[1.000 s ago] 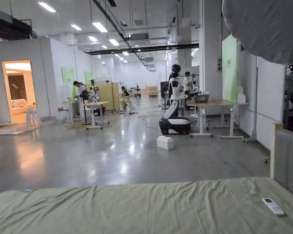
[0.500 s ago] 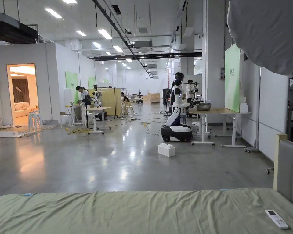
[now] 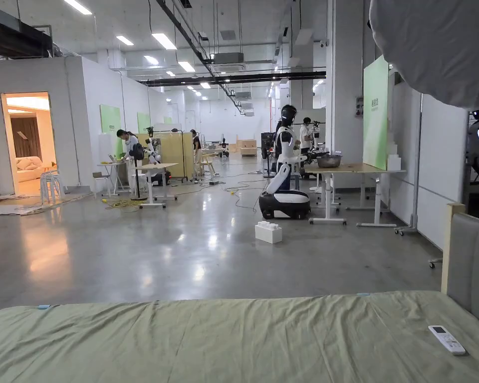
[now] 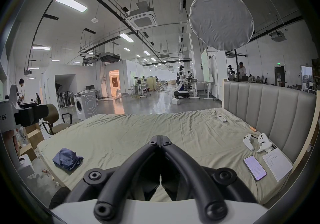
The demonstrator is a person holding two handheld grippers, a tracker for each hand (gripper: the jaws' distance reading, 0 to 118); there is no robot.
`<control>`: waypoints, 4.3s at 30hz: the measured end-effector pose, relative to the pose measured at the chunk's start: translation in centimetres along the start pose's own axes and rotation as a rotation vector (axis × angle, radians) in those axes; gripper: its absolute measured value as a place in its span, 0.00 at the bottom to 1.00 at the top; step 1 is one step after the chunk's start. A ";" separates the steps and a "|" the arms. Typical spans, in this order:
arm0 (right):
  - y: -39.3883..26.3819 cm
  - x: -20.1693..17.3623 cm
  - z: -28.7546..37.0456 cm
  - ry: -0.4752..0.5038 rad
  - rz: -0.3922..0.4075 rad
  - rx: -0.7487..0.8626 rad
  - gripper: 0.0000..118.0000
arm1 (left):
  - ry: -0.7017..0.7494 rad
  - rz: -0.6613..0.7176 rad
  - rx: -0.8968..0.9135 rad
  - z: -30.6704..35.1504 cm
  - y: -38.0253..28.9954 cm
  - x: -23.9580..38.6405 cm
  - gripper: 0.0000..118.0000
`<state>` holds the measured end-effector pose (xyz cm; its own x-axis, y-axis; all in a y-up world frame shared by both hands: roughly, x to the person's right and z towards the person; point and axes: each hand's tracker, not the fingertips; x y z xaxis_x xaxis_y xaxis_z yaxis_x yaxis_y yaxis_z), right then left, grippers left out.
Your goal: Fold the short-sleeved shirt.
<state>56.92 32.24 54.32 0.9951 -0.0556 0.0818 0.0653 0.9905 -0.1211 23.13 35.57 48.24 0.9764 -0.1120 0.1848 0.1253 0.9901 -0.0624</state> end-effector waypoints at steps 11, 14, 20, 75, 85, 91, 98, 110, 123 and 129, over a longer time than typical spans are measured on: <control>0.4 -0.1 -0.3 -0.006 0.012 -0.004 0.00 | -0.009 0.011 0.000 -0.5 0.3 0.0 0.00; 0.6 -0.2 -0.3 -0.015 0.016 -0.007 0.00 | 0.002 0.007 -0.004 -0.8 0.5 0.0 0.00; 0.9 -0.4 -0.3 -0.017 0.017 -0.005 0.42 | -0.044 0.042 0.021 0.0 0.7 -0.4 0.30; 1.0 -1.8 -0.2 0.039 0.064 -0.007 1.00 | -0.059 0.062 0.021 0.3 0.5 0.3 1.00; 1.0 -2.1 -0.1 0.022 0.058 0.018 1.00 | -0.072 0.059 0.015 0.2 0.5 0.7 1.00; 2.4 -2.2 0.3 -0.014 -0.163 -0.080 1.00 | -0.089 0.055 0.008 0.3 0.6 0.6 1.00; 4.3 -3.5 1.5 0.032 -0.154 -0.069 1.00 | -0.084 0.046 0.019 0.4 1.4 0.6 1.00; 5.6 -4.6 1.6 0.046 -0.180 -0.086 1.00 | -0.085 0.071 0.036 0.9 2.3 0.4 1.00; 5.5 -4.4 1.1 -0.043 -0.157 -0.076 1.00 | -0.056 0.075 0.059 1.1 2.5 0.6 1.00; 4.3 -4.1 0.5 0.010 -0.057 -0.044 1.00 | -0.057 0.084 0.054 1.1 2.4 0.7 1.00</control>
<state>53.04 36.78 53.97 0.9904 -0.1129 0.0803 0.1245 0.9793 -0.1595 23.87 37.93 49.27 0.9713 -0.0247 0.2364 0.0321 0.9991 -0.0274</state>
